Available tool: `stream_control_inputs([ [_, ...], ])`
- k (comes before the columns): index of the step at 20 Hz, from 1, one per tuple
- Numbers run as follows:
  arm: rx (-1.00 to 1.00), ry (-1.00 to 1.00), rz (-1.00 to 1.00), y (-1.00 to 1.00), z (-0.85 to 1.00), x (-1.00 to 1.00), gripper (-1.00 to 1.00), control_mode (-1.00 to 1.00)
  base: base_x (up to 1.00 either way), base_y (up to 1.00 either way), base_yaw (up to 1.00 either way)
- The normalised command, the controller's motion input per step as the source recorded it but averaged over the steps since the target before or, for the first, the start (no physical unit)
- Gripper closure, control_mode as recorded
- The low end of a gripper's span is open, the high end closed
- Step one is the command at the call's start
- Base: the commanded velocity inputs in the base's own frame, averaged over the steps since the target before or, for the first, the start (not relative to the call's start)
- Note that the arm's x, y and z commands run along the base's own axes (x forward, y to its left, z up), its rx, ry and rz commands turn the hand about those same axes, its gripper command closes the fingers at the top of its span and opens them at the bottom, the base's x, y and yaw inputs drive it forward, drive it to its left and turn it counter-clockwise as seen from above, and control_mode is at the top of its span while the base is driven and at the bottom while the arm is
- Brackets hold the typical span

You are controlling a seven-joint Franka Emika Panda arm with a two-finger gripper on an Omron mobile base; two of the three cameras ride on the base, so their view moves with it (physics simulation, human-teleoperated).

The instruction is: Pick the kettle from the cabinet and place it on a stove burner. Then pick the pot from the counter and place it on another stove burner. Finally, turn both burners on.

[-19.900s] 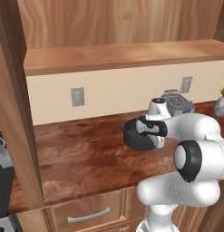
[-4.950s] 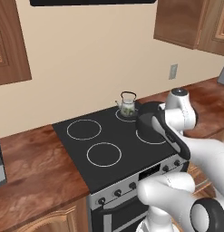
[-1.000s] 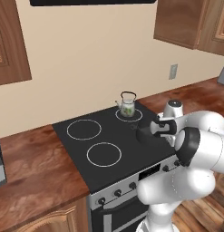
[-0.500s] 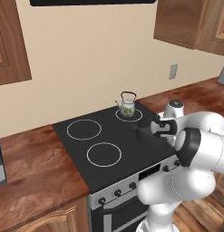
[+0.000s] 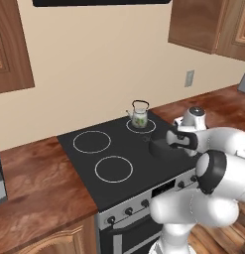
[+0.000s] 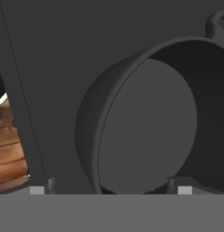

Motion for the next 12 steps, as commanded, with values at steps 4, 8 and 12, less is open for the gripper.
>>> stream_control_inputs([
  [4,0.0,-0.09,0.01,0.0,0.37,0.0,-1.0,-1.0,0.0,0.0,0.0],
  [8,0.0,-0.09,0.0,0.0,0.31,-0.12,-1.0,-1.0,0.0,0.0,0.0],
  [12,0.0,-0.09,0.0,0.0,0.26,-0.21,-1.0,-1.0,0.0,0.0,0.0],
])
